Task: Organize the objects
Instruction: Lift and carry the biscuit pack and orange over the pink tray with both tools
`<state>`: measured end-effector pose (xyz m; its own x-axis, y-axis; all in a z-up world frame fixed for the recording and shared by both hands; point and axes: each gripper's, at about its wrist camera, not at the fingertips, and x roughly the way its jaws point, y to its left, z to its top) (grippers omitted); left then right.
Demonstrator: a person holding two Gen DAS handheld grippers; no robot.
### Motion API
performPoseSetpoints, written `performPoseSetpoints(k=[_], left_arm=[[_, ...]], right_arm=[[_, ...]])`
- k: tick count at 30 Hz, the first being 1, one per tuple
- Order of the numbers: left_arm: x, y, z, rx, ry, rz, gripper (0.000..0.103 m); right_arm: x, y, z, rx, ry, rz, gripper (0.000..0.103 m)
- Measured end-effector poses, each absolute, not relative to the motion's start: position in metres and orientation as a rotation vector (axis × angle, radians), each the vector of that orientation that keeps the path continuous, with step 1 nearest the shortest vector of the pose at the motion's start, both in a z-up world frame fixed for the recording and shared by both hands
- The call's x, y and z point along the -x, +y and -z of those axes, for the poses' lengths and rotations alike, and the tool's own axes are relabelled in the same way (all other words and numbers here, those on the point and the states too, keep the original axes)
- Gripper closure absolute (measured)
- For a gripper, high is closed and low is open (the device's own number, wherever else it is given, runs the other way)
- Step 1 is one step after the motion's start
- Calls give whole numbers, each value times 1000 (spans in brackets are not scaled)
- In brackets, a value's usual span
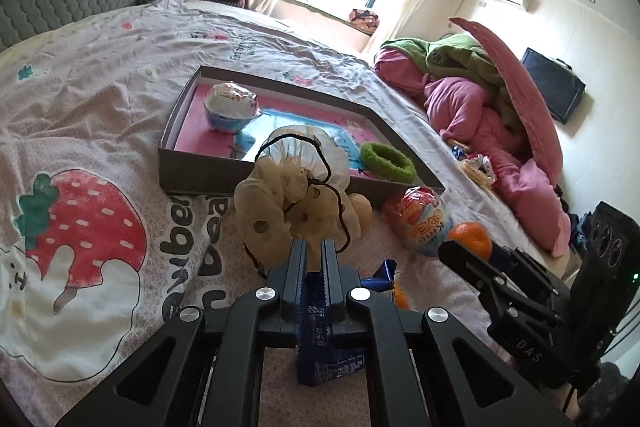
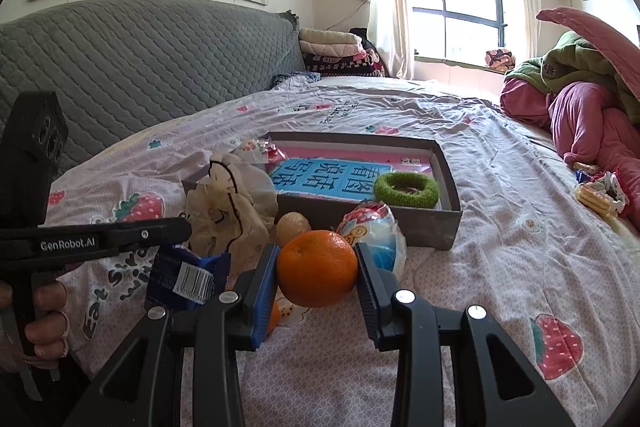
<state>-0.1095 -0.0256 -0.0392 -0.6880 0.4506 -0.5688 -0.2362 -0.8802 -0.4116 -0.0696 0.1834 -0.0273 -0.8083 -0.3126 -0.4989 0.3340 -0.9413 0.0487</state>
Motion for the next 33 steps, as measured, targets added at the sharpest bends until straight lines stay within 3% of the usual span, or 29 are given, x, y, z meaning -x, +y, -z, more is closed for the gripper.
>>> performPoseSetpoints(k=[33], left_arm=[[105,-17,9,832,-402,-2554,101]], right_arm=[[75,198,5,-646,-13,2762,65]])
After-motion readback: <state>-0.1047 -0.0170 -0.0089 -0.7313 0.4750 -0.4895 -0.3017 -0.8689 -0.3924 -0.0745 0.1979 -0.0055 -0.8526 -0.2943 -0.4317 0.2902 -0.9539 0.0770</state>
